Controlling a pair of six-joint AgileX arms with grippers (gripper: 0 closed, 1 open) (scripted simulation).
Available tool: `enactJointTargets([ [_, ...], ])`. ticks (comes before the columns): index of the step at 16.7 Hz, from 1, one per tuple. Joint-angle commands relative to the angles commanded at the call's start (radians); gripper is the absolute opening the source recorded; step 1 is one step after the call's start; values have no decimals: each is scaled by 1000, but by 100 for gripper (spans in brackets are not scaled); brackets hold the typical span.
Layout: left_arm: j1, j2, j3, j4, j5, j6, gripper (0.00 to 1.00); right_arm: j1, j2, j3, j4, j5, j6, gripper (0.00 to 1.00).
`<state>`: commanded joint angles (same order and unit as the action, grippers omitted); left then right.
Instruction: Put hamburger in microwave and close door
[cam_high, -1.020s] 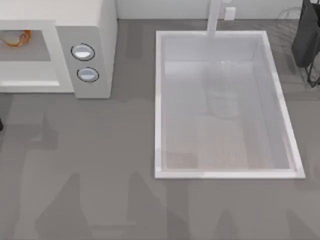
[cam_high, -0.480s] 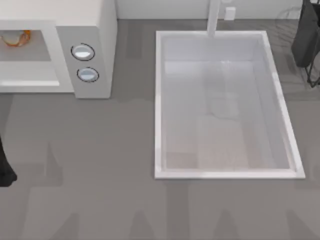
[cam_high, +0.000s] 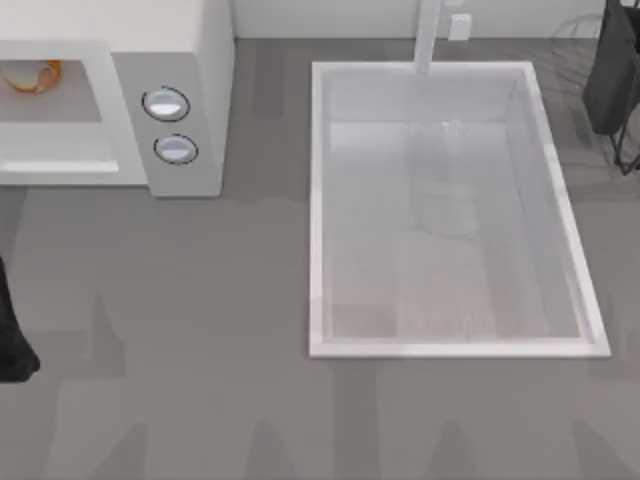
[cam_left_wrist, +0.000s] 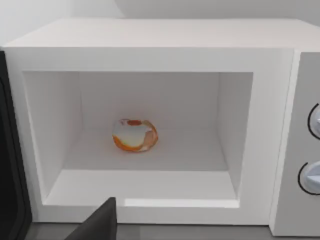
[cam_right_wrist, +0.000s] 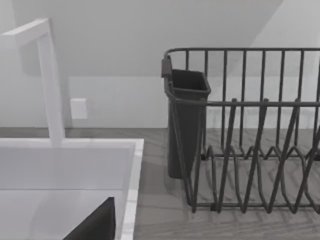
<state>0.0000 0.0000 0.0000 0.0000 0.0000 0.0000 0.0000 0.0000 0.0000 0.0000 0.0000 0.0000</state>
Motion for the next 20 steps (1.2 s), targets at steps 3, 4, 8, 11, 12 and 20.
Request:
enactJointTargets([
  [3,0,0,0,0,0,0,70,0,0,0,0,0,0,100],
  [4,0,0,0,0,0,0,62,0,0,0,0,0,0,100],
  [8,0,0,0,0,0,0,32,0,0,0,0,0,0,100],
  [11,0,0,0,0,0,0,10,0,0,0,0,0,0,100],
  [12,0,0,0,0,0,0,2,0,0,0,0,0,0,100],
  [20,0,0,0,0,0,0,0,0,0,0,0,0,0,100],
])
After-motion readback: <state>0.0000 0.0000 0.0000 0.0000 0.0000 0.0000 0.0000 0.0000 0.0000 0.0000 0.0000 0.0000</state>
